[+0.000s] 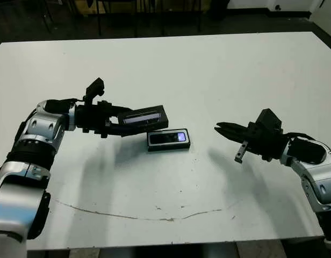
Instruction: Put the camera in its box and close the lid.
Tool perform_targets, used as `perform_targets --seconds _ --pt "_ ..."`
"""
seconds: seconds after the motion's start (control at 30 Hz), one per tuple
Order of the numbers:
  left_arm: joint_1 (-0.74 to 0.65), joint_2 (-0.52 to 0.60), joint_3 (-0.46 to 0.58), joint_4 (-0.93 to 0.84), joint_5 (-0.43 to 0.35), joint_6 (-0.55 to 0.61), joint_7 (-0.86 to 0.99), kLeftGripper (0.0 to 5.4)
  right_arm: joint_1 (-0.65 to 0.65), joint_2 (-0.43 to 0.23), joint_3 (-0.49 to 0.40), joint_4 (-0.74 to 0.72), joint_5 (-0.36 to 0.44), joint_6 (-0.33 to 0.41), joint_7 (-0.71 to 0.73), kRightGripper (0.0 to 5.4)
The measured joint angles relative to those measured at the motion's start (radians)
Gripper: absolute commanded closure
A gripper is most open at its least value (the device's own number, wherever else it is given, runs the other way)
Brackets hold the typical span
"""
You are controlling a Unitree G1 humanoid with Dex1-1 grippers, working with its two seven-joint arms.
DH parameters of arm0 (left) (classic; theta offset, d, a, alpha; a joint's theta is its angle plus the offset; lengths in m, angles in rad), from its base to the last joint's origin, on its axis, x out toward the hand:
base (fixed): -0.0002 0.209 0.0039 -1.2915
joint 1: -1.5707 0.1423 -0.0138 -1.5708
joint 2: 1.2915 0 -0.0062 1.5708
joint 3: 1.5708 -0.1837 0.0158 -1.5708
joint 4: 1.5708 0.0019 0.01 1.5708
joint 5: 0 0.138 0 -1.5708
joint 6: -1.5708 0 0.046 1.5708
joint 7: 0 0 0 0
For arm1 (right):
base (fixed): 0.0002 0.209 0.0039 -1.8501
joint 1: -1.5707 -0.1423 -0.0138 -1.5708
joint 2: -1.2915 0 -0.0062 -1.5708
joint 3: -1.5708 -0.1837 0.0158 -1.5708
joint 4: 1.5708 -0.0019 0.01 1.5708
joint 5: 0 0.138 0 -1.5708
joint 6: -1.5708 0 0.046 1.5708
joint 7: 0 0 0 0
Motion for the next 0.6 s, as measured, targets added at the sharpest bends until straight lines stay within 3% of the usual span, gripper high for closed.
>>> perform_targets --seconds 0.6 --pt "-0.089 -0.097 -0.015 0.241 0.131 -0.107 -0.027 2.54 0.003 -0.001 -0.009 -0.017 0.001 0.001 0.003 5.4"
